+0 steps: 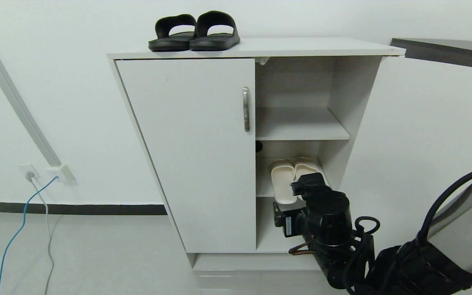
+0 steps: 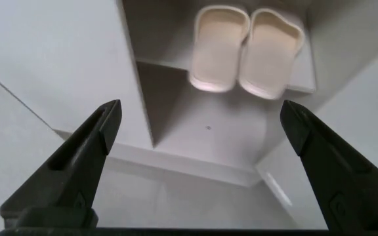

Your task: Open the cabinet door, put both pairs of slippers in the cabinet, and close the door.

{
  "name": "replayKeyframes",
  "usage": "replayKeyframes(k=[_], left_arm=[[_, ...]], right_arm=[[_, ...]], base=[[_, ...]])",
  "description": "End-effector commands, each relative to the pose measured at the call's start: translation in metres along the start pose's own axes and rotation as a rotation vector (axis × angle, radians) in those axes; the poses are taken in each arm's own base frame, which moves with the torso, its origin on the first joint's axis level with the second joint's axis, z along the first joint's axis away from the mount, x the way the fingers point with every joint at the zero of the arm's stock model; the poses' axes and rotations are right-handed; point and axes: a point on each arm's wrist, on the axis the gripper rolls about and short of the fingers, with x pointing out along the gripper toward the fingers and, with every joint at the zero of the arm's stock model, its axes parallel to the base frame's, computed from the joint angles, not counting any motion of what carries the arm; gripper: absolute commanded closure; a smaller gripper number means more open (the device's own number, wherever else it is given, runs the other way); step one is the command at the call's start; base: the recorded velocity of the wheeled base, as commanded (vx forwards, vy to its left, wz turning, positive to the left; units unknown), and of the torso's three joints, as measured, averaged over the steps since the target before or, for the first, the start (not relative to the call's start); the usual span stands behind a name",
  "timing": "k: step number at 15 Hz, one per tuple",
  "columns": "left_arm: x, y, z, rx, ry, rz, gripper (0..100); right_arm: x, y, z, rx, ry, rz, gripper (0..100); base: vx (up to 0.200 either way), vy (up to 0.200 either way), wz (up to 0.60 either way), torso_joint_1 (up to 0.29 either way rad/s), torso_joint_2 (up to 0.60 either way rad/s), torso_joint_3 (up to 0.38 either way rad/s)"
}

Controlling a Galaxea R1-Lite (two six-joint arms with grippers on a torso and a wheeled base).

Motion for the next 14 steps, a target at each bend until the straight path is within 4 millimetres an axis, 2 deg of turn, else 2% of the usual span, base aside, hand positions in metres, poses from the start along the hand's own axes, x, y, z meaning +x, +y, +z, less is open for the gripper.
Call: replayKeyframes(k=[1, 7, 14], left_arm=[[0.0001, 0.0, 0.0001, 0.0, 0.001, 0.0, 100], [0.0001, 0.0, 0.0, 0.0, 0.002, 0.0, 100], [0.0001, 0.0, 0.0001, 0.0, 0.001, 0.0, 100]], right_arm=[[-0.0008, 0.0003, -0.0011, -0.008, 0.002, 0.002, 0], [-0.0034, -0.0014, 0.0015, -0.018, -0.002, 0.002, 0], [-0.0065, 0.0007, -0.0002, -0.025, 0.002, 0.014, 0]], base=[[0.0, 0.2, 0.0, 0.007, 0.0, 0.002], [0.0, 0.2, 0.0, 0.002, 0.0, 0.002], [0.0, 0.0, 0.0, 0.0, 0.0, 0.0]])
